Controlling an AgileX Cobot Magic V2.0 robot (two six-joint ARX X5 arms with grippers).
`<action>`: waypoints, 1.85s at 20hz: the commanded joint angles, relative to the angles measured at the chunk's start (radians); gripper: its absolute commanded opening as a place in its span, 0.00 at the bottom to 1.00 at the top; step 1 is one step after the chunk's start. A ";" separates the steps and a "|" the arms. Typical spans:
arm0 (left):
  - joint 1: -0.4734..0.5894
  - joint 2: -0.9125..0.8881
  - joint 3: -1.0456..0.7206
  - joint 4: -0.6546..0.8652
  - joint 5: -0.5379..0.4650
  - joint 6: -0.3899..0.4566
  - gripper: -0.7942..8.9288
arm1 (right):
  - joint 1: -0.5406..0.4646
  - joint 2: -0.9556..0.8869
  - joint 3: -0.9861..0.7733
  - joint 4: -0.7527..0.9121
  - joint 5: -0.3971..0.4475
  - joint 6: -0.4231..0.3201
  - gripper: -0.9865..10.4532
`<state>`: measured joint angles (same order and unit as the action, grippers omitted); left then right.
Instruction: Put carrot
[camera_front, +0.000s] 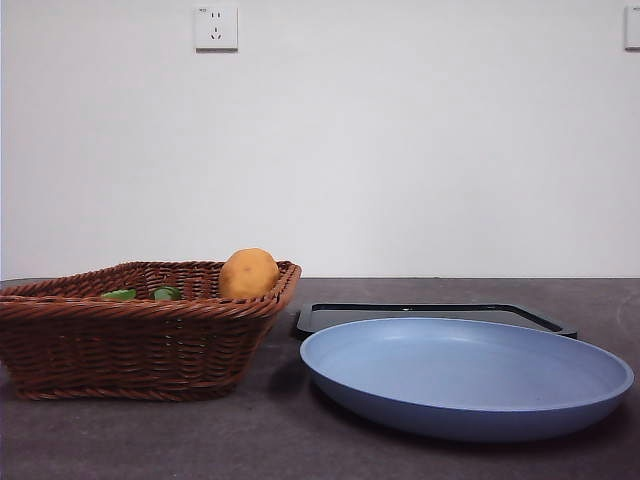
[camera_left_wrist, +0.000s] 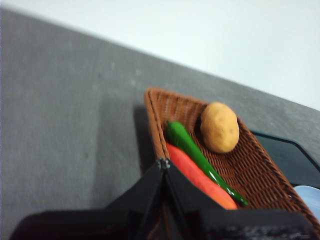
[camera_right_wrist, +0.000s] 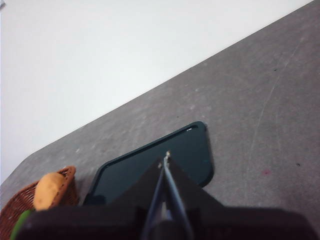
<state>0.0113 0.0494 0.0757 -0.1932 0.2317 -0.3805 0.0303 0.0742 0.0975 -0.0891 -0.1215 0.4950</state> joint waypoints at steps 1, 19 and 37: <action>0.003 0.056 0.070 -0.031 0.012 -0.061 0.09 | -0.002 0.040 0.070 -0.060 -0.013 0.004 0.09; -0.022 0.716 0.613 -0.241 0.337 0.165 0.09 | -0.002 0.647 0.544 -0.469 -0.192 -0.211 0.09; -0.137 0.886 0.787 -0.377 0.345 0.217 0.35 | 0.122 1.370 0.617 -0.362 -0.324 -0.177 0.27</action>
<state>-0.1211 0.9295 0.8501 -0.5751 0.5766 -0.1589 0.1509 1.4319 0.7029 -0.4587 -0.4450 0.3050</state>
